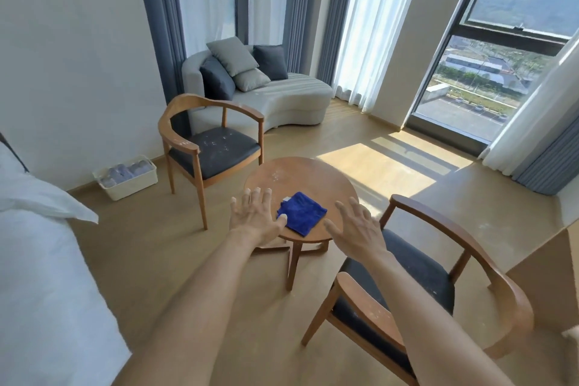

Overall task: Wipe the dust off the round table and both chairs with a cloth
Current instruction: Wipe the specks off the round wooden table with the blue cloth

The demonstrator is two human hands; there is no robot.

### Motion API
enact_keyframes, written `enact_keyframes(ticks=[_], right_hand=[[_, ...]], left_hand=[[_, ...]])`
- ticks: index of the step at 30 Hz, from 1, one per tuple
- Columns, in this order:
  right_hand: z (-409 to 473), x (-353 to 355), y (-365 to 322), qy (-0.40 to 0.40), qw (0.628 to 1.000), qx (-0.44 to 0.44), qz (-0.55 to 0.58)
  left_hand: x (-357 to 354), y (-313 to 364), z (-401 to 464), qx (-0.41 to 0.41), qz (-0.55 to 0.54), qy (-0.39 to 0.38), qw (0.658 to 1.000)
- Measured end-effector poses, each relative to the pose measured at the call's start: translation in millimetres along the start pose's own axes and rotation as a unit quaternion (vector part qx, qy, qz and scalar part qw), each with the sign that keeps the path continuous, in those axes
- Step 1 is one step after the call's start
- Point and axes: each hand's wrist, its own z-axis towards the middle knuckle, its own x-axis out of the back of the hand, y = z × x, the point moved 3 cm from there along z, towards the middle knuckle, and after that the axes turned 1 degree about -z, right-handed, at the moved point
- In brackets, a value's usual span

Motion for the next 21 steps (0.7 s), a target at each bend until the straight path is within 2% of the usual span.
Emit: enact_keyframes(ticks=[4, 12, 21], right_hand=[[64.8, -18.4, 11.1, -0.022, 0.999, 0.026, 0.017], [163.2, -33.0, 29.6, -0.054, 0.997, 0.047, 0.035], [239.1, -62.7, 29.8, -0.073, 0.995, 0.044, 0.043]], left_hand=[[-4.9, -1.1, 43.0, 0.045, 0.011, -0.017, 0.999], [-10.1, 24.8, 115.4, 0.050, 0.030, -0.040, 0.997], [-36.4, 18.0, 196.8, 0.052, 0.052, -0.066, 0.995]])
